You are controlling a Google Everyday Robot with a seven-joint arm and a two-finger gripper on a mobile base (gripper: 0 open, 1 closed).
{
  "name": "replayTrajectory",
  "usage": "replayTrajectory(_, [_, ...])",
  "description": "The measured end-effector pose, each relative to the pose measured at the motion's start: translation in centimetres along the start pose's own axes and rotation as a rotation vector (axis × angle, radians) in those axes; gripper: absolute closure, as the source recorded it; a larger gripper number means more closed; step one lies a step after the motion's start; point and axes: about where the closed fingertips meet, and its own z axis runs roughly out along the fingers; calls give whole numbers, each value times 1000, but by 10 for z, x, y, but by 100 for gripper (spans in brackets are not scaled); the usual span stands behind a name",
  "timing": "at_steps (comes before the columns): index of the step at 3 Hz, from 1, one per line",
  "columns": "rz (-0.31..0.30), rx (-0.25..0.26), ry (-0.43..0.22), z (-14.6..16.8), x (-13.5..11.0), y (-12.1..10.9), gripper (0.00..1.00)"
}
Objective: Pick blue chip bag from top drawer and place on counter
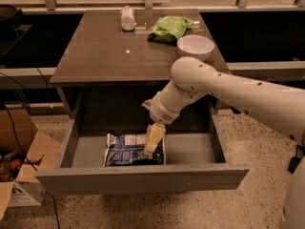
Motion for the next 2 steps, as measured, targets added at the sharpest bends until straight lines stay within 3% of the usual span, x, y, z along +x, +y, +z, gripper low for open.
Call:
replayTrajectory(1, [20, 11, -3, 9, 9, -8, 0])
replayTrajectory(2, [61, -10, -9, 31, 24, -6, 19])
